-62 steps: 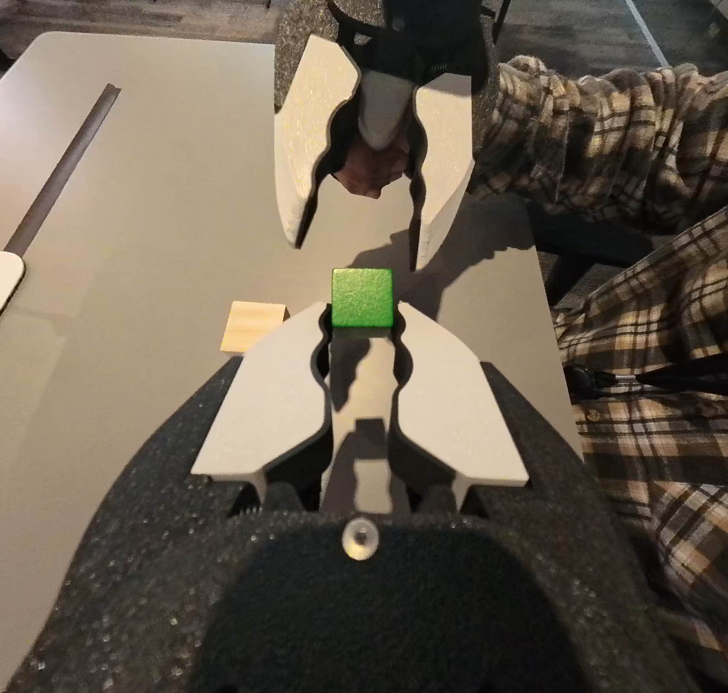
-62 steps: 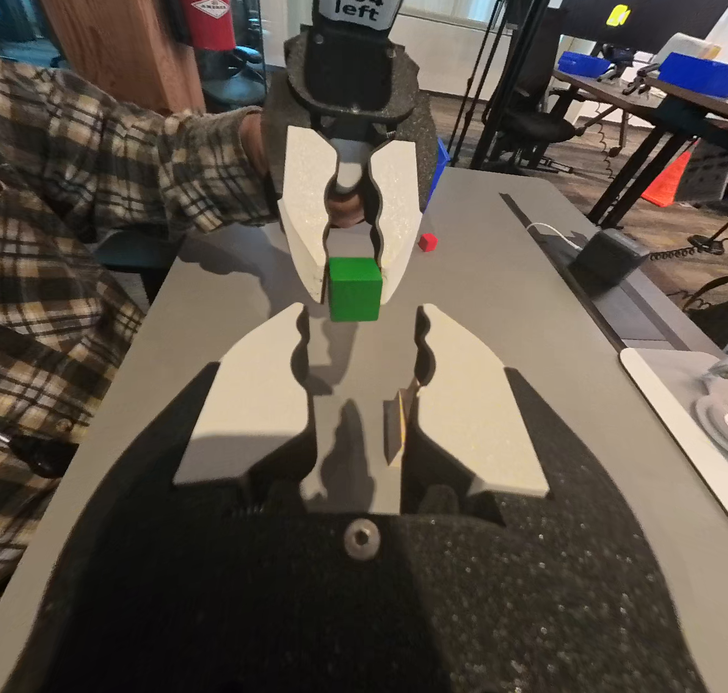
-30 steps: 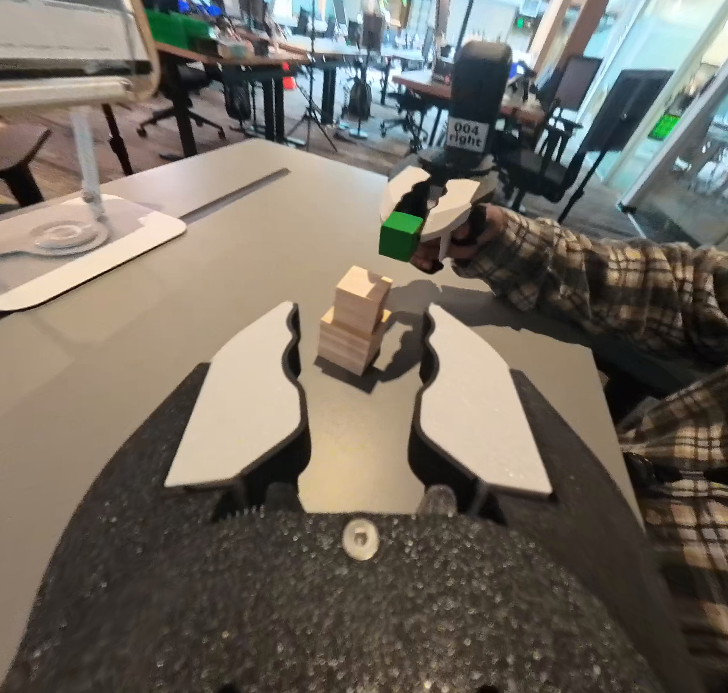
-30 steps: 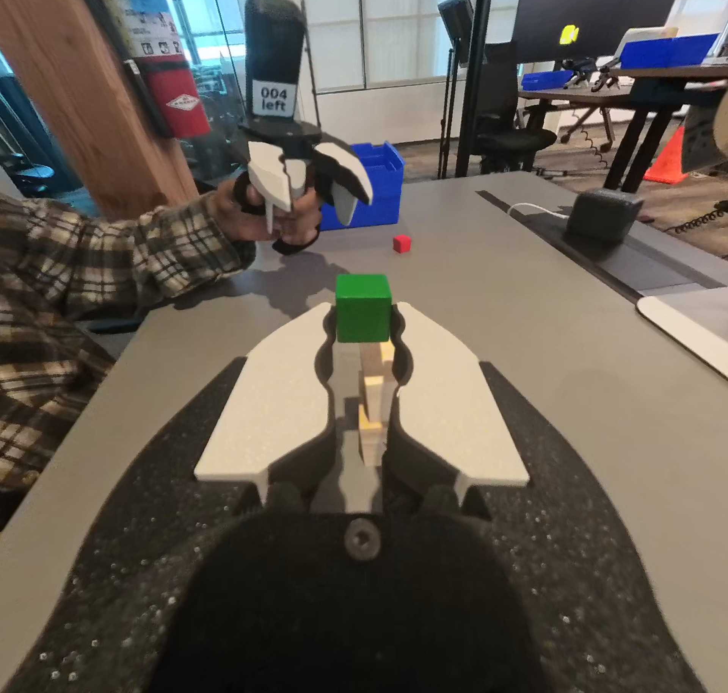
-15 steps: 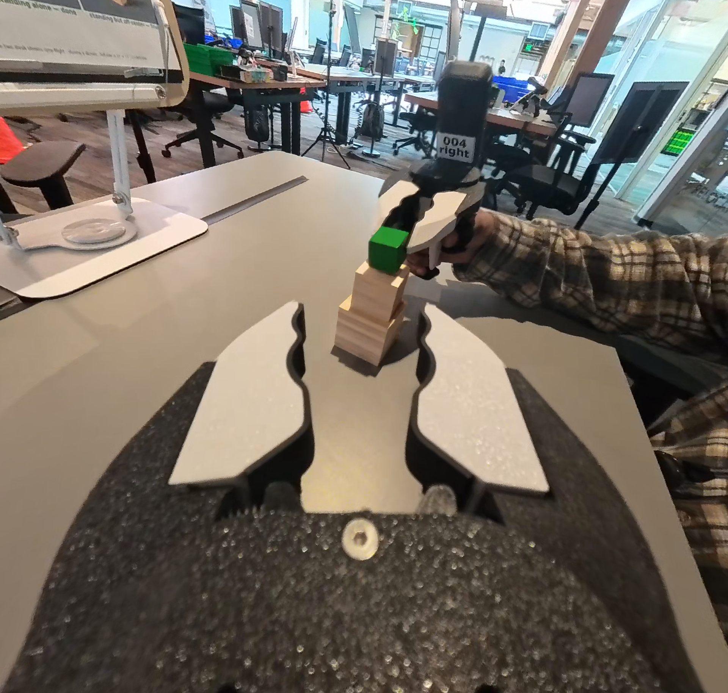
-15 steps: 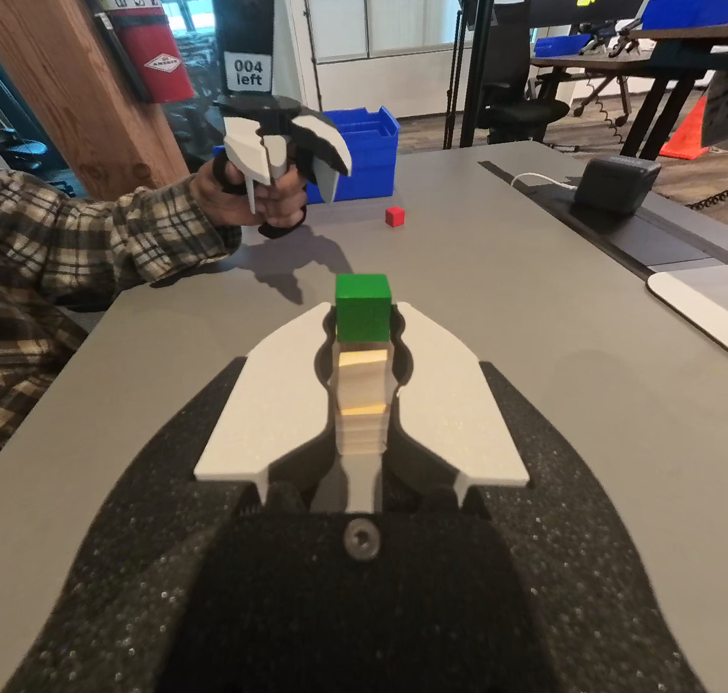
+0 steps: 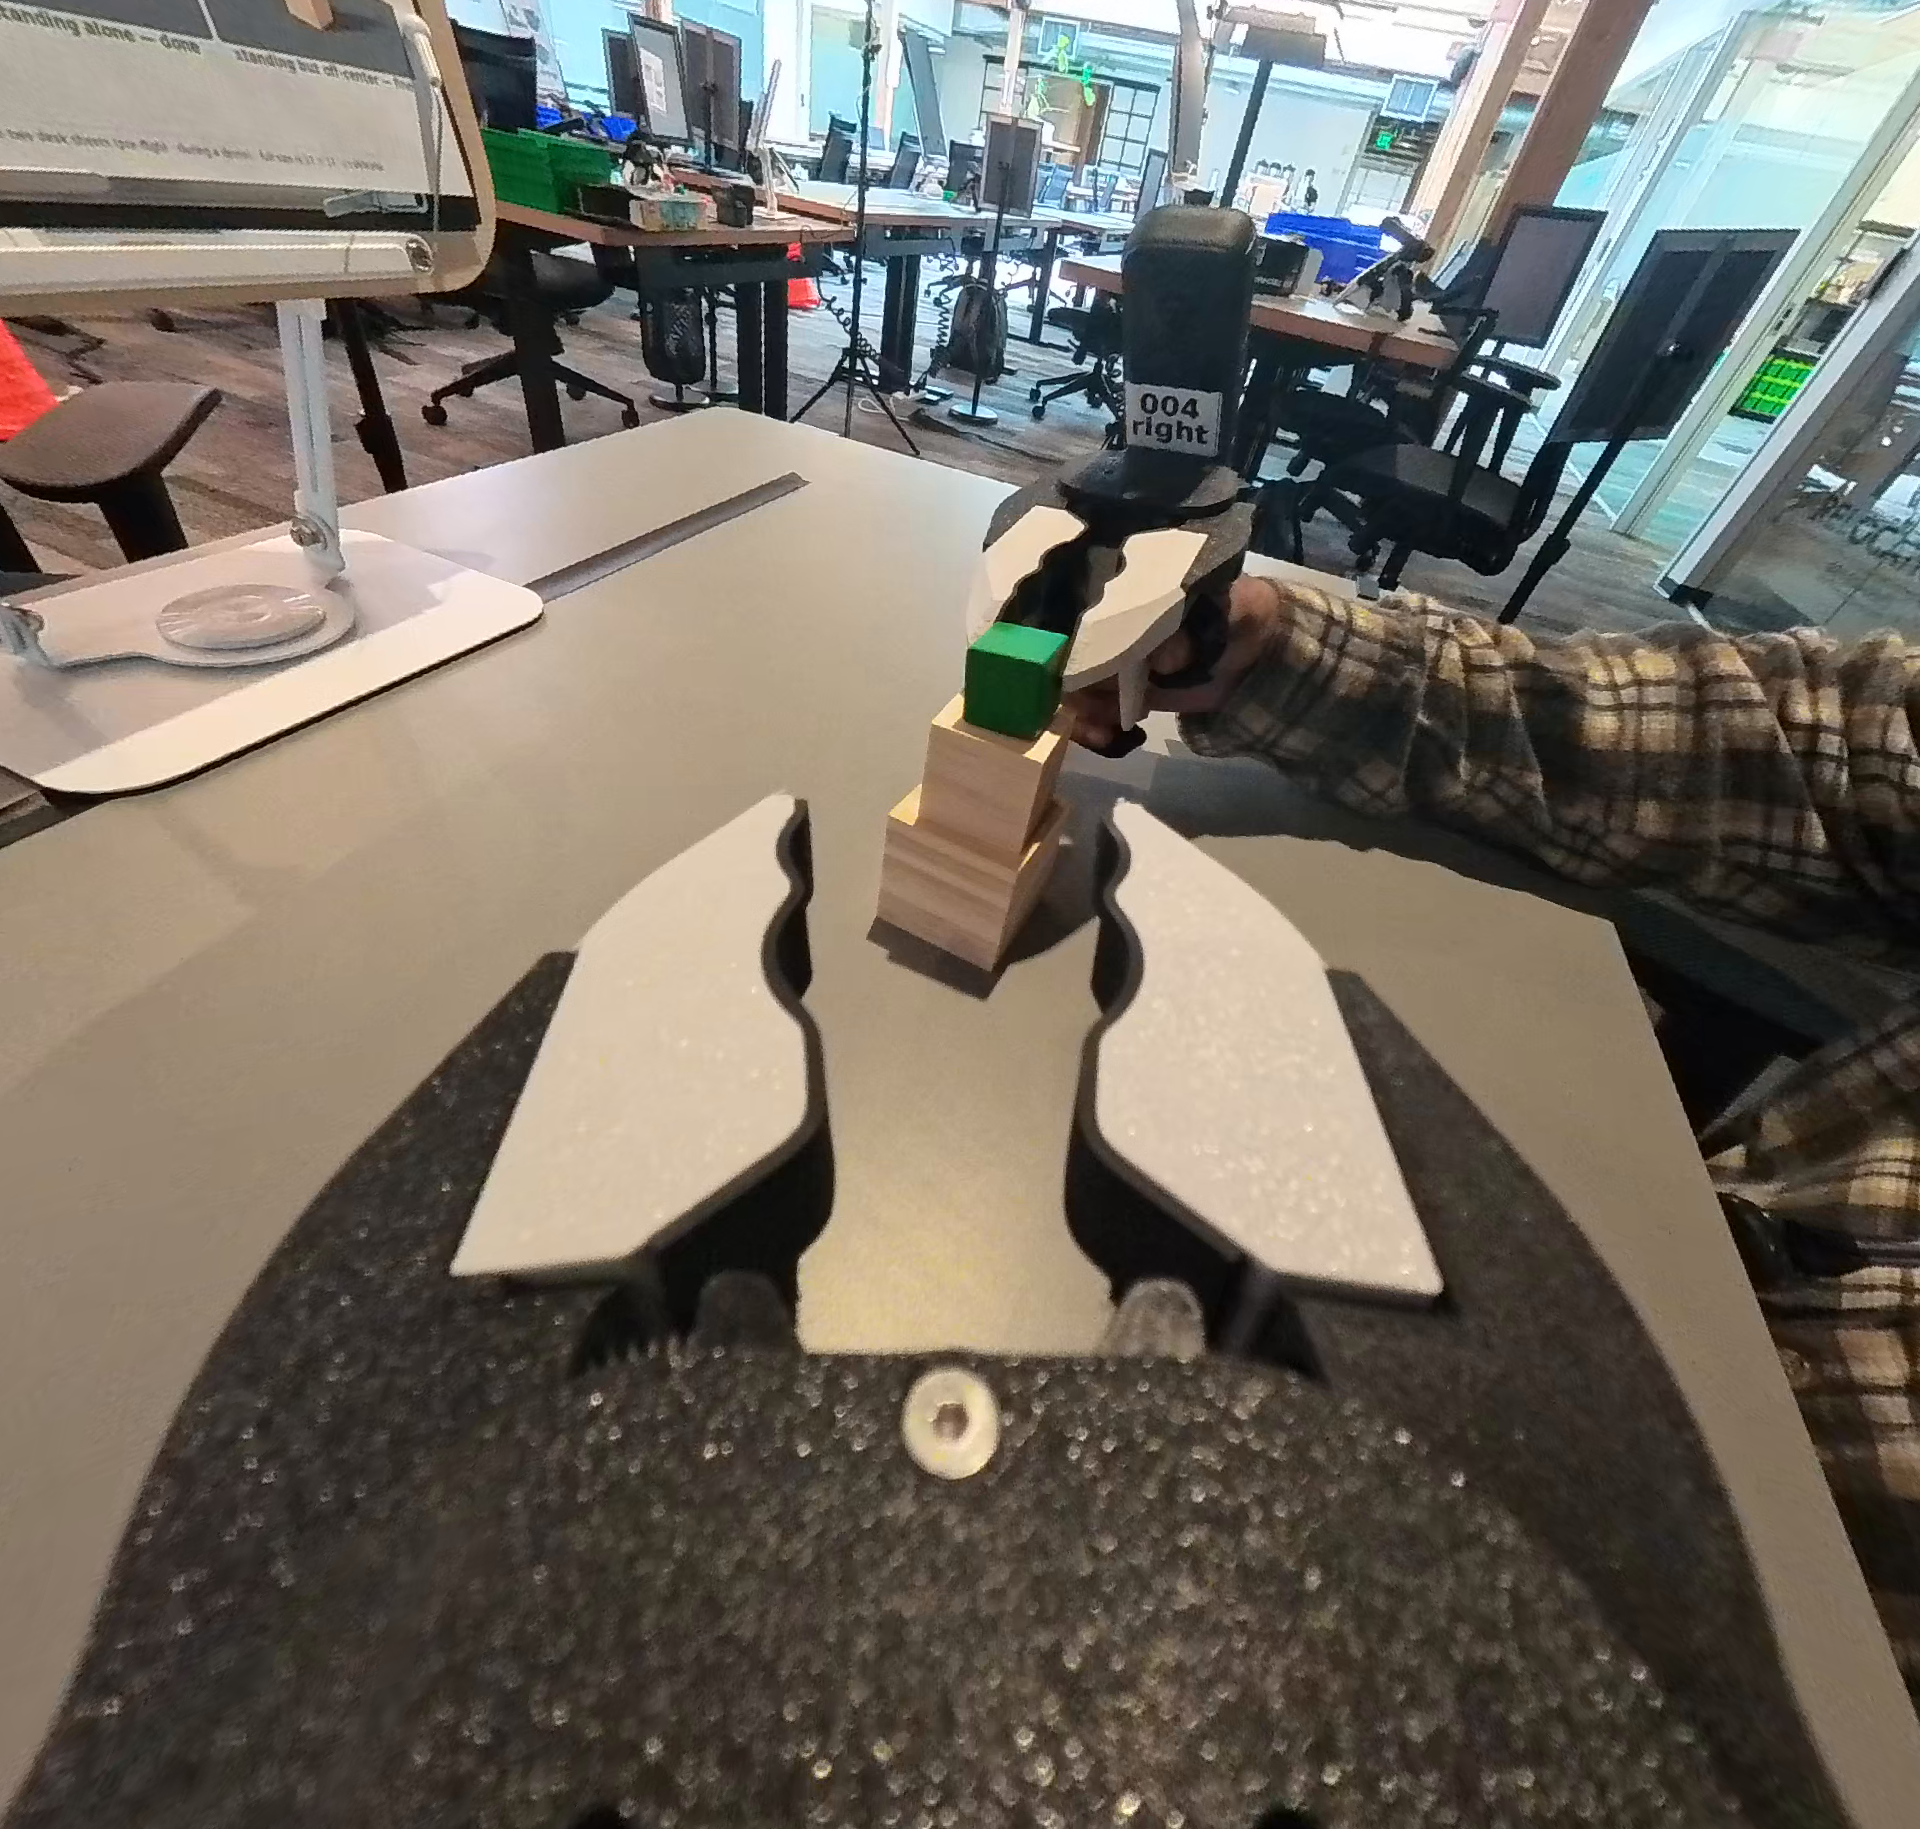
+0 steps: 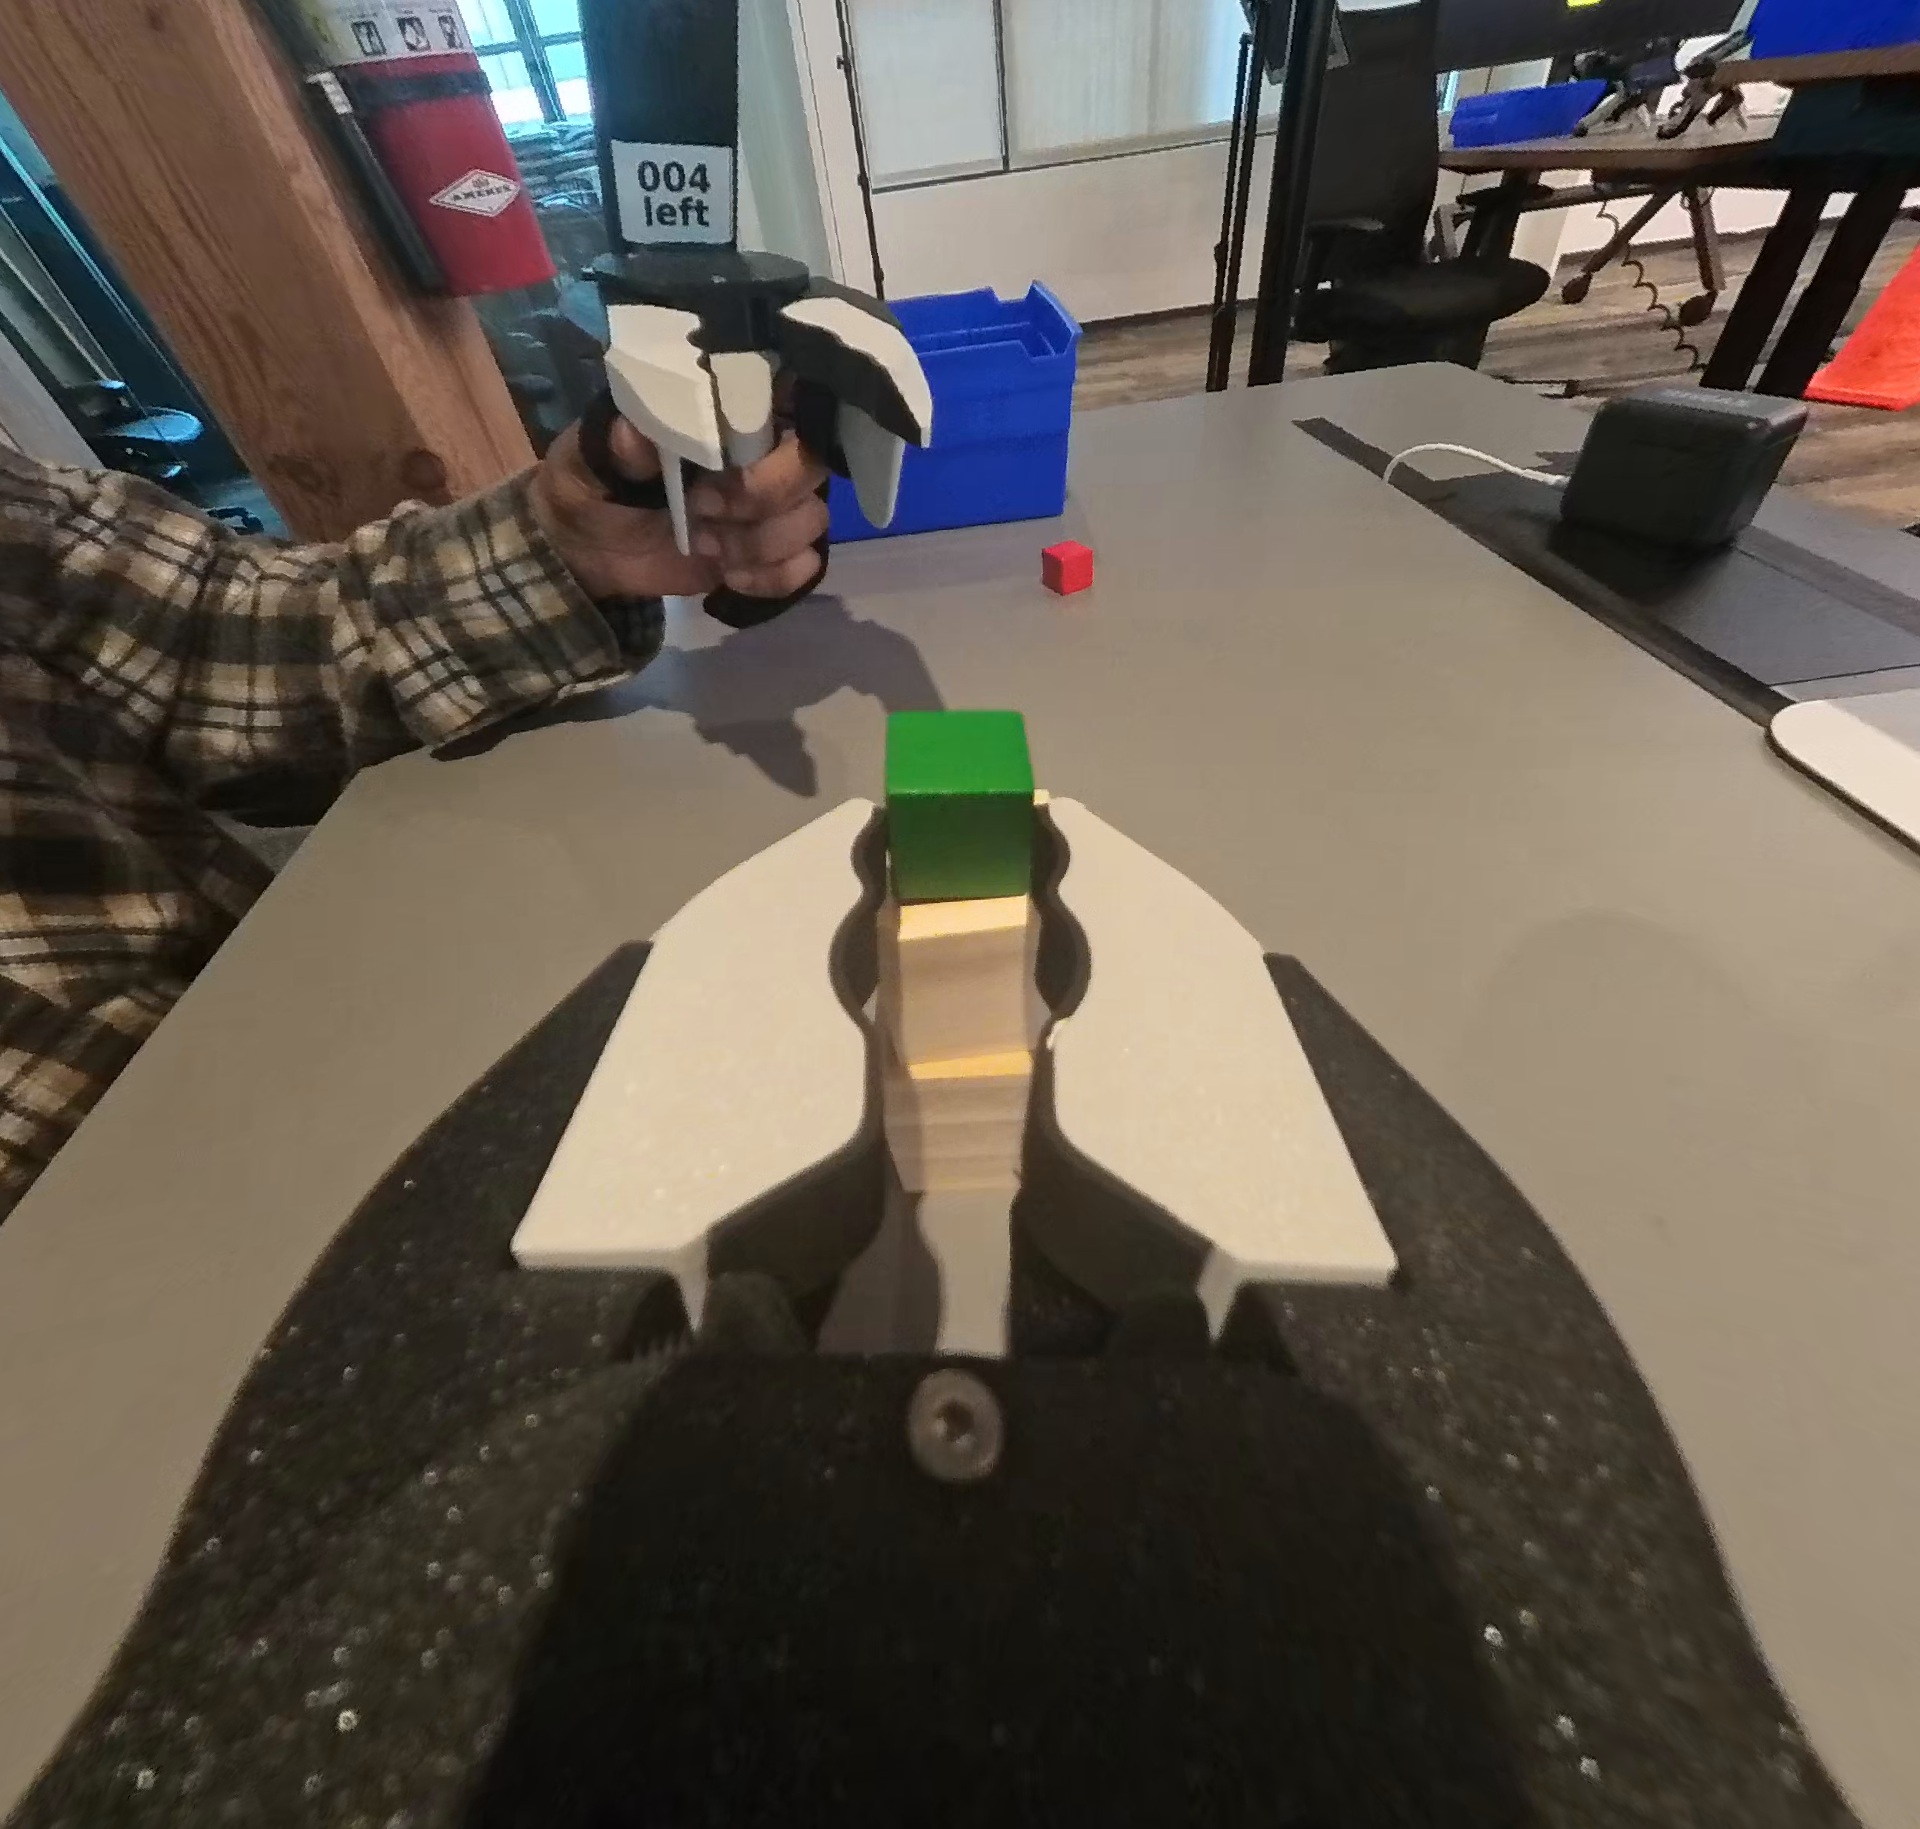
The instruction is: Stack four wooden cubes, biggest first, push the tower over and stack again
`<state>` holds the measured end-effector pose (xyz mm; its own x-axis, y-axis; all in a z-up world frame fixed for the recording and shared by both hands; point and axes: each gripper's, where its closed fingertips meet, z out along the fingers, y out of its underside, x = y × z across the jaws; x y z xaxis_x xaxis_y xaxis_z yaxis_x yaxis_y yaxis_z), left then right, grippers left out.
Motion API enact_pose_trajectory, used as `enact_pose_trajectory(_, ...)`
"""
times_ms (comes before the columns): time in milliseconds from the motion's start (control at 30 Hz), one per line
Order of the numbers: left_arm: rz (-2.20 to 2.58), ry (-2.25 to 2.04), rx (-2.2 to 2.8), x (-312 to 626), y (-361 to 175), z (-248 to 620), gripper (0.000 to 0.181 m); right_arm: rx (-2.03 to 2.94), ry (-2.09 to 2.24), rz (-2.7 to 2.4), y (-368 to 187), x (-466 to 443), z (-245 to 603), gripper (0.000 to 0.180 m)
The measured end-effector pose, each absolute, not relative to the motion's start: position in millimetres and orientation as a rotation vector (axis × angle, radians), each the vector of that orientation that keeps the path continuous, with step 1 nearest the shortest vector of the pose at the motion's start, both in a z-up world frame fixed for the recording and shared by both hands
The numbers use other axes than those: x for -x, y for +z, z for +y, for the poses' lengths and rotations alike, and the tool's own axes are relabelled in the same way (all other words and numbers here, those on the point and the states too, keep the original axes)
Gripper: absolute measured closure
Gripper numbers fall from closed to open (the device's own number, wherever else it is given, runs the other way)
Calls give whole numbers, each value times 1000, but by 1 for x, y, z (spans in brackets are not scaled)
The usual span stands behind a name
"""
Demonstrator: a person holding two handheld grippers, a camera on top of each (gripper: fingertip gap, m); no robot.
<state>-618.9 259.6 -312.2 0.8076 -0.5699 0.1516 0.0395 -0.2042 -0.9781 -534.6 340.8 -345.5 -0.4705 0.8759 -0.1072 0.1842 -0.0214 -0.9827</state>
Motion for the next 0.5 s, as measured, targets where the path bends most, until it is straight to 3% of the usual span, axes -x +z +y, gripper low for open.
enact_pose_trajectory(167,416,-585,1699,619,-312,260,129,1120,1534,-1687,-346,534,342,154)
enact_pose_trajectory(500,400,-571,1694,624,-311,261,129,1132,1520,-1673,-339,535,343,135)
